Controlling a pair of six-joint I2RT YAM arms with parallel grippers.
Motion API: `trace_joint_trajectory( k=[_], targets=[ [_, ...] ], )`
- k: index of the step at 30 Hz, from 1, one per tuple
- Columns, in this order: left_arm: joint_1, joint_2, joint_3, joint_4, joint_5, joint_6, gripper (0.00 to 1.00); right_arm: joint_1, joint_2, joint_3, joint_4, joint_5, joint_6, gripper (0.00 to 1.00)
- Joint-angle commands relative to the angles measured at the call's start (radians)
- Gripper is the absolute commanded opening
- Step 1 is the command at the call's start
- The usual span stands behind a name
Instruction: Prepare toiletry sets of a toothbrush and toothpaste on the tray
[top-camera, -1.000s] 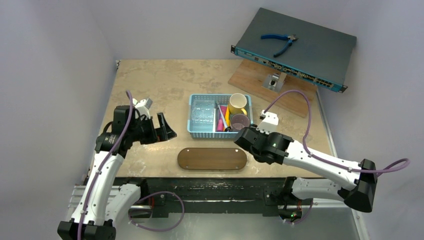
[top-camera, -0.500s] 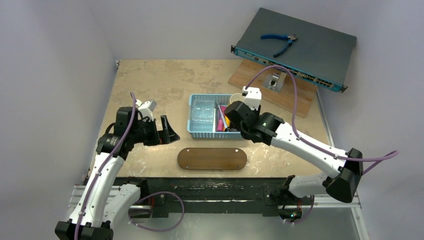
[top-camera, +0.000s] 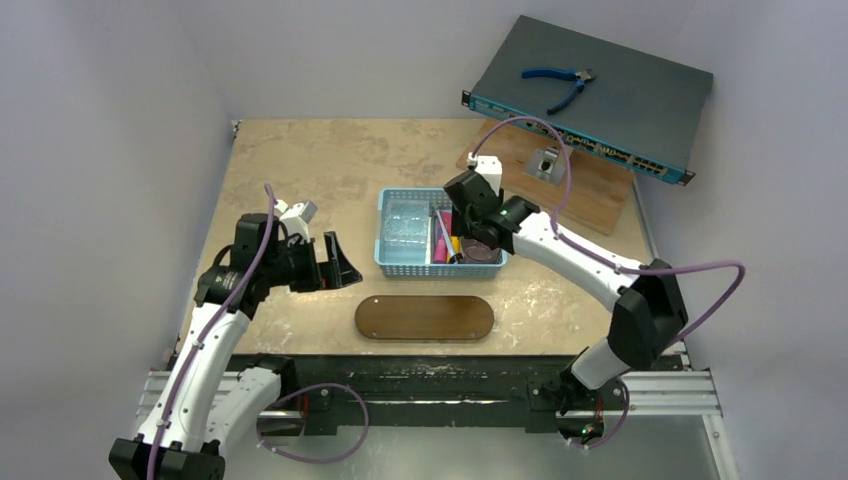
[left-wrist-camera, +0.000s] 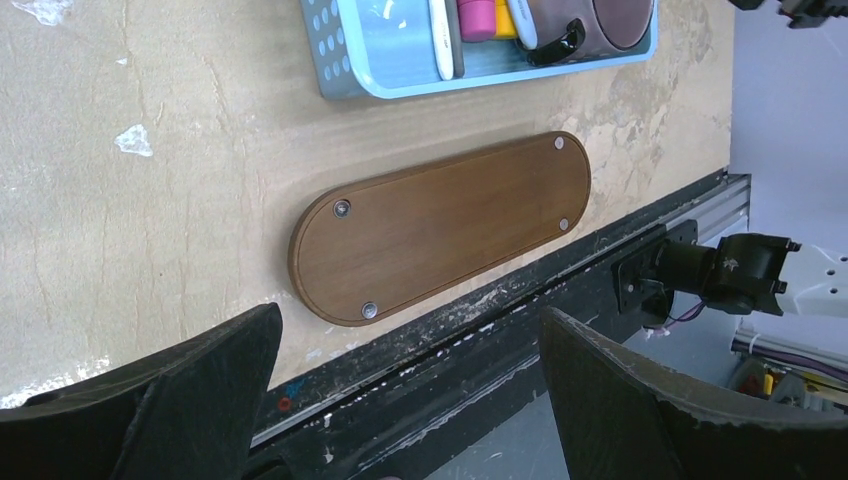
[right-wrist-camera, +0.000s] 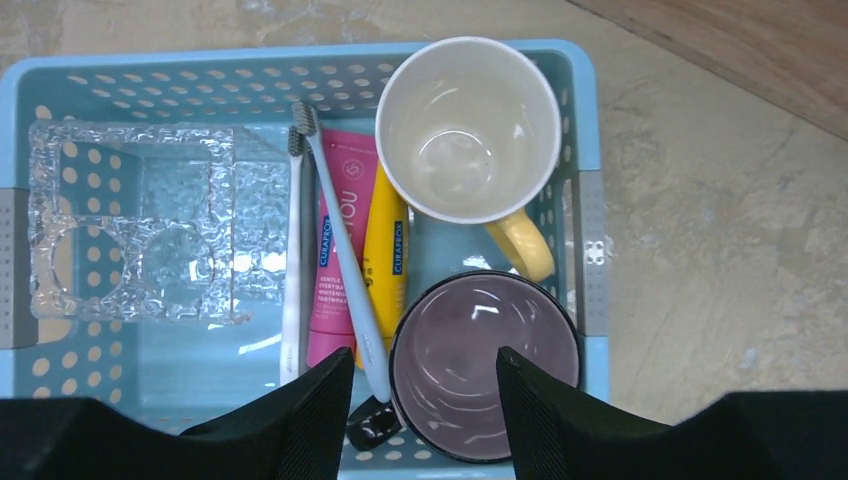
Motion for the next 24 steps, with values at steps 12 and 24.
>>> trace_joint_trajectory(
  k=[12, 24],
  targets=[
    [-0.006, -0.001, -0.003, 0.028, 0.024, 0.013, 1.0, -0.065, 0.179, 0.053, 0.055, -0.121, 0.025, 0.5],
    [-0.006, -0.003, -0.002, 0.027, 0.026, 0.013, 1.0, -0.076, 0.229, 0.024, 0.089, -0.176, 0.035, 0.39]
  ],
)
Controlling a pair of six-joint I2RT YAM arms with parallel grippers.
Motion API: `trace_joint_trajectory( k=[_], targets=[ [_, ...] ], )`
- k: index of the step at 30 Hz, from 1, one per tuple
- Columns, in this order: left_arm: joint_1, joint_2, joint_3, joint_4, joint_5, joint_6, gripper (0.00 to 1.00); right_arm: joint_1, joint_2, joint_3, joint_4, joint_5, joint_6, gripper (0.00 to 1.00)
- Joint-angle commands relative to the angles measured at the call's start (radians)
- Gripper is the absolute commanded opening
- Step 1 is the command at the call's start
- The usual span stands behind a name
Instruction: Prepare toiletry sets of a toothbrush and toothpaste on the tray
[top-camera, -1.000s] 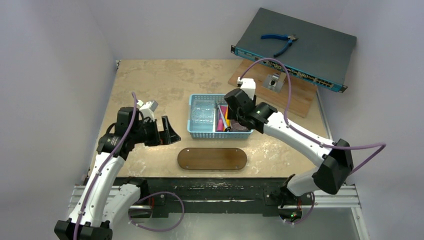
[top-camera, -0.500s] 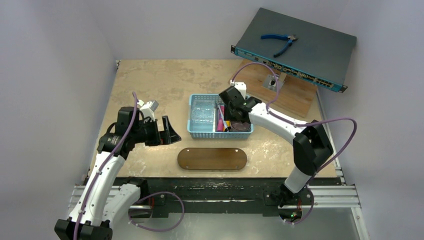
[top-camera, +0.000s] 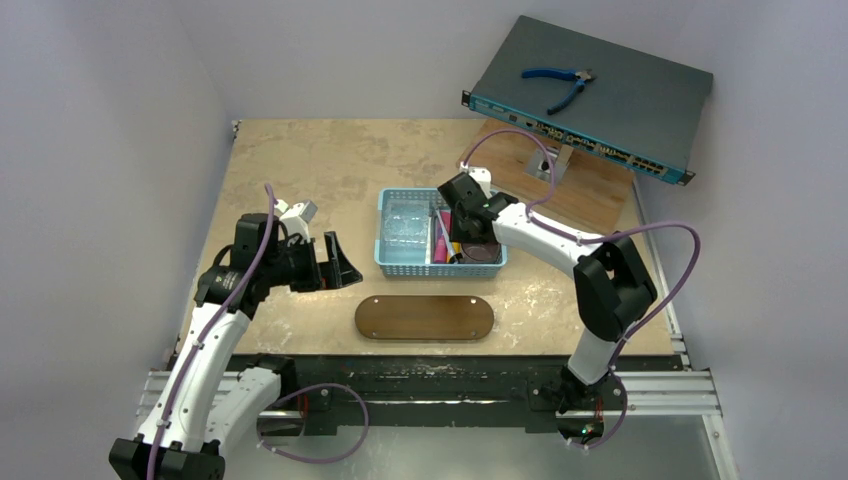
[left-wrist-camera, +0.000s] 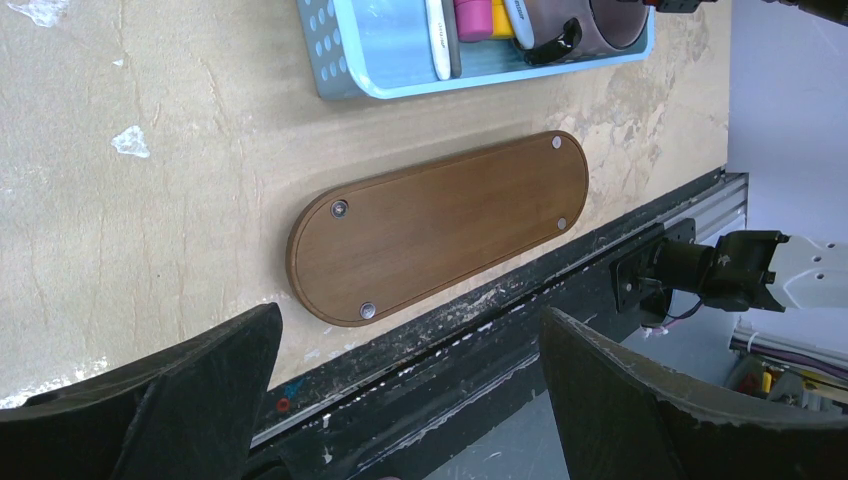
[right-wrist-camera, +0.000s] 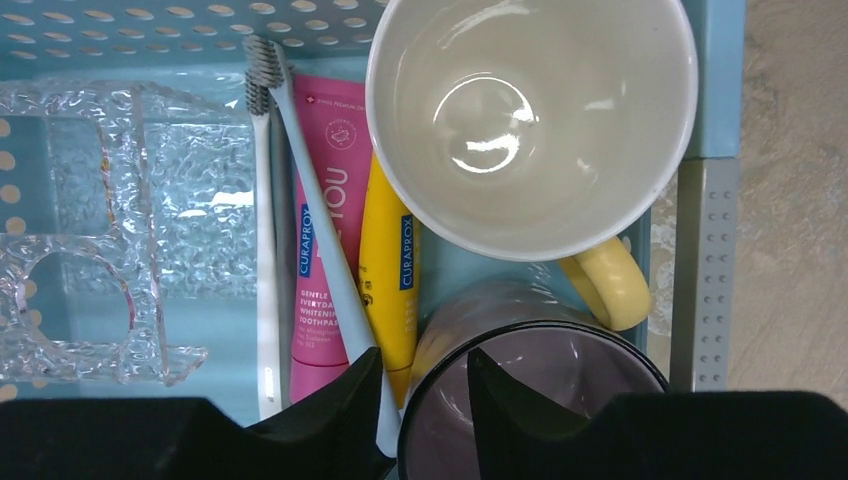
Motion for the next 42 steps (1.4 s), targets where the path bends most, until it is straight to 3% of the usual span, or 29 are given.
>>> trace_joint_trajectory(
  k=[1, 10, 15, 42],
  targets=[
    [-0.006, -0.005, -0.002, 0.026, 0.019, 0.014, 1.0, -0.005, 0.012, 0.005, 0.035, -0.032, 0.018, 0.37],
    [-0.006, -0.007, -0.001, 0.025, 0.019, 0.014, 1.0, -0.004, 0.016, -0.013, 0.041, -0.048, 0.025, 0.2],
    [-0.006, -0.01, -0.001, 0.025, 0.019, 0.015, 1.0, -0.004, 0.013, -0.009, 0.031, -0.053, 0.03, 0.0],
    [-0.006, -0.022, 0.0, 0.024, 0.018, 0.015, 1.0, 0.011, -0.218, 0.096, -0.061, 0.056, 0.061, 0.0]
  ],
)
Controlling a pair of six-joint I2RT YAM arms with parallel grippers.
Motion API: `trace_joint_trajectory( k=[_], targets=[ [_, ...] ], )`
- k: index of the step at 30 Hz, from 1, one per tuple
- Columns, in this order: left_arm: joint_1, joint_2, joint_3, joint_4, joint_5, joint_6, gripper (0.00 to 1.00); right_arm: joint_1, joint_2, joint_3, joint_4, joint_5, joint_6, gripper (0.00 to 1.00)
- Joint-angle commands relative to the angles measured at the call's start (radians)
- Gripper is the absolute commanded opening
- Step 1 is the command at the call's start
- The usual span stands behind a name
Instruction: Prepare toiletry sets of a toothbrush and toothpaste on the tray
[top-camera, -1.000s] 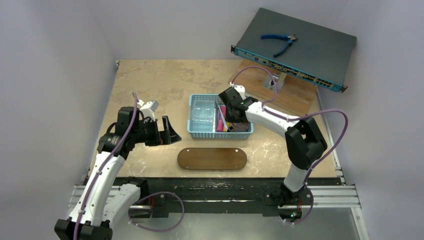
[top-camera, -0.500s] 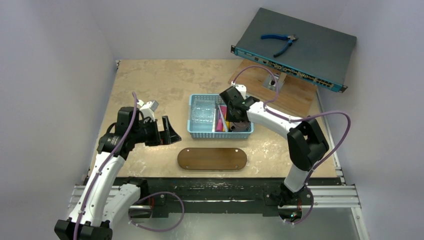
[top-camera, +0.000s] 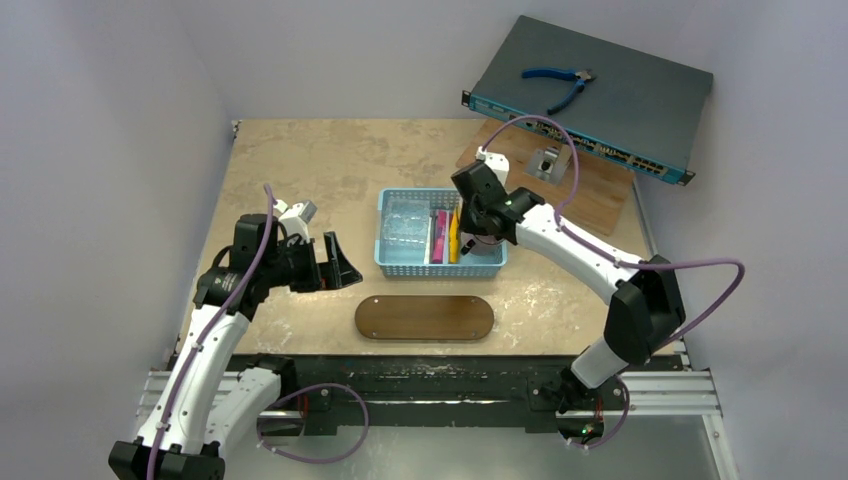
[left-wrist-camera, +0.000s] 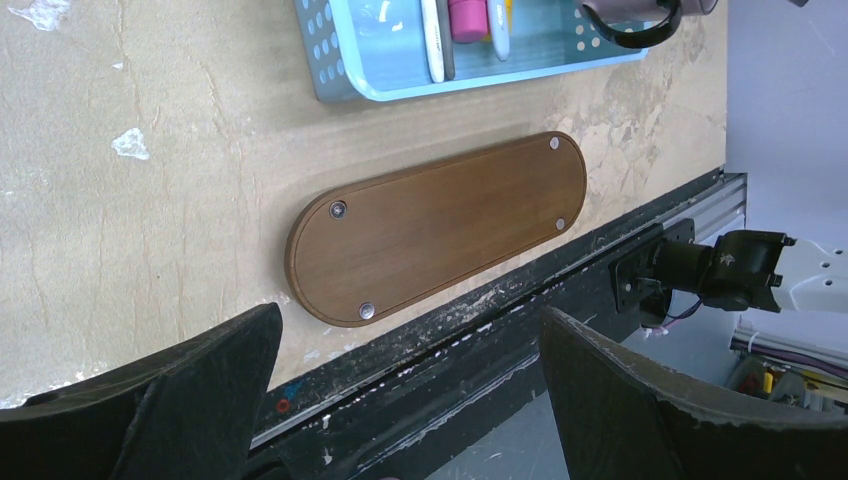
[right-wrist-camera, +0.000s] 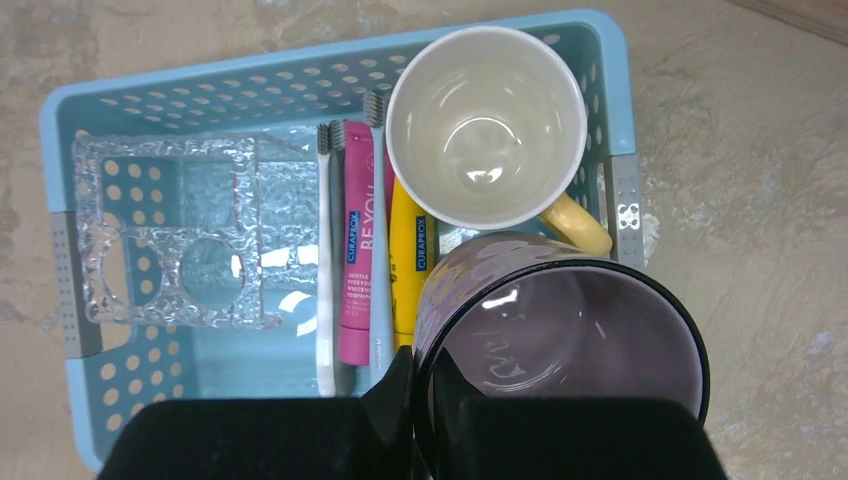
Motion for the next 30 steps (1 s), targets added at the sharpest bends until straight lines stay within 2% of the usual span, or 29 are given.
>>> trace_joint_trajectory(
  k=[1, 14, 23, 30],
  targets=[
    [-0.005, -0.012, 0.0, 0.023, 0.016, 0.015, 1.0, 0.02, -0.072, 0.085, -0.002, 0.056, -0.003, 0.0],
    [-0.005, -0.03, 0.007, 0.013, -0.023, 0.013, 1.0, 0.194, -0.126, 0.13, -0.04, 0.102, -0.023, 0.0],
    [-0.005, -0.046, 0.012, 0.008, -0.039, 0.015, 1.0, 0.288, -0.171, 0.089, -0.028, 0.084, -0.133, 0.0],
    [-0.005, -0.081, 0.028, -0.004, -0.085, 0.018, 1.0, 0.416, -0.161, 0.09, 0.001, 0.079, -0.178, 0.0]
  ],
)
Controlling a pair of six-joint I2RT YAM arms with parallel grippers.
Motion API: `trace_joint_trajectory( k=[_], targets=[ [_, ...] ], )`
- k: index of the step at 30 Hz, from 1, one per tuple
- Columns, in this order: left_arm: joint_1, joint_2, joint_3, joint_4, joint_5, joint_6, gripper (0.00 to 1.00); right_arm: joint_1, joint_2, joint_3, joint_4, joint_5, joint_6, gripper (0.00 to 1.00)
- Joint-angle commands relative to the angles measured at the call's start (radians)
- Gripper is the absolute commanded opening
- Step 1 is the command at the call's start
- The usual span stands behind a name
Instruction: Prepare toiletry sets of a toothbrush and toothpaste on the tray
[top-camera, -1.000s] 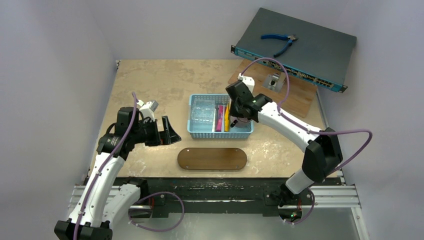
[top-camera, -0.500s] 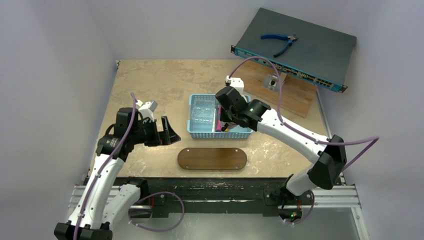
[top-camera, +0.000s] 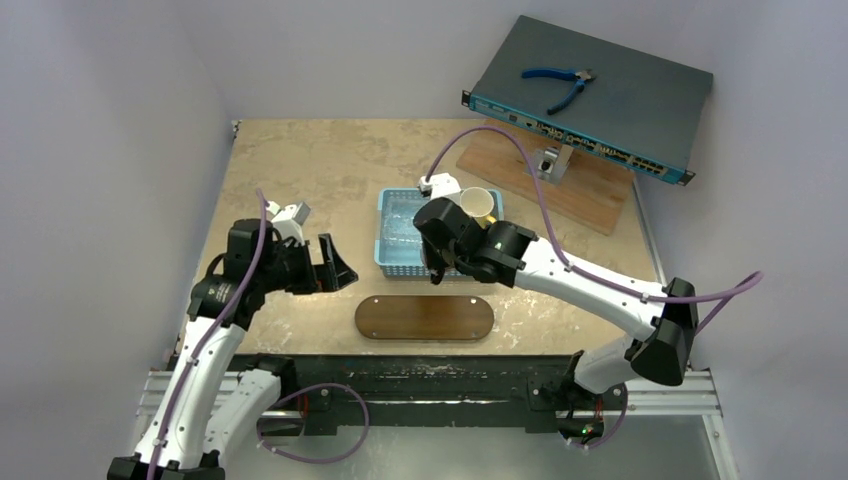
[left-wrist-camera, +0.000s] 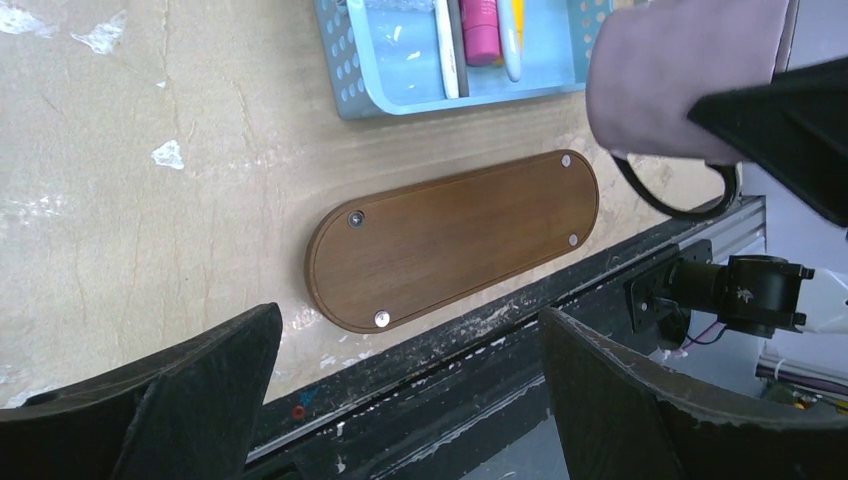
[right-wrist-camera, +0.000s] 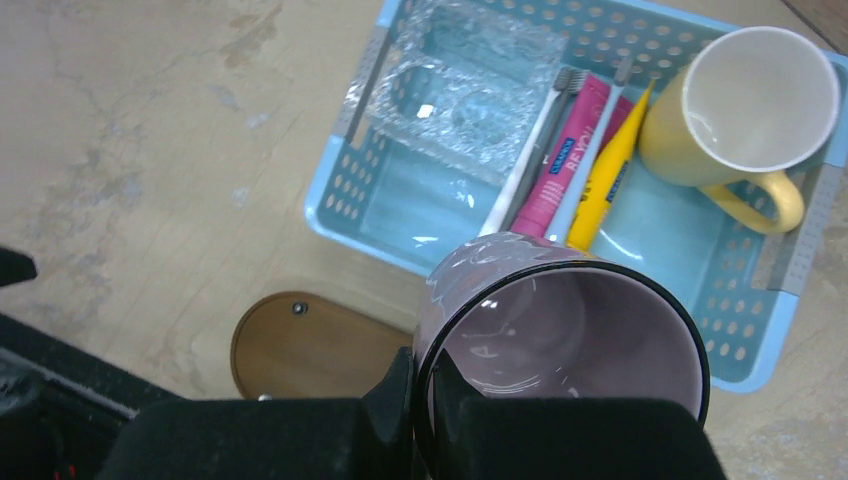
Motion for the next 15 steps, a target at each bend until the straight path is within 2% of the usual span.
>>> trace_joint_trajectory(
  k=[1, 6, 11, 15],
  targets=[
    [-0.005, -0.034, 0.034, 0.0, -0.054, 0.019, 1.0, 0.084, -0.018, 0.026, 0.073, 0.027, -0.066, 0.0],
    [-0.005, -0.073, 0.06, -0.02, -0.157, 0.011, 1.0, 0.166, 0.039, 0.072, 0.088, 0.027, -0.081, 0.0],
    [-0.005, -0.103, 0.109, -0.094, -0.318, -0.017, 1.0, 0.215, 0.136, 0.156, 0.062, 0.047, -0.012, 0.0],
    [-0.005, -0.131, 0.11, -0.119, -0.443, -0.057, 1.0, 0.242, 0.235, 0.26, -0.029, 0.112, 0.091, 0.0]
  ],
)
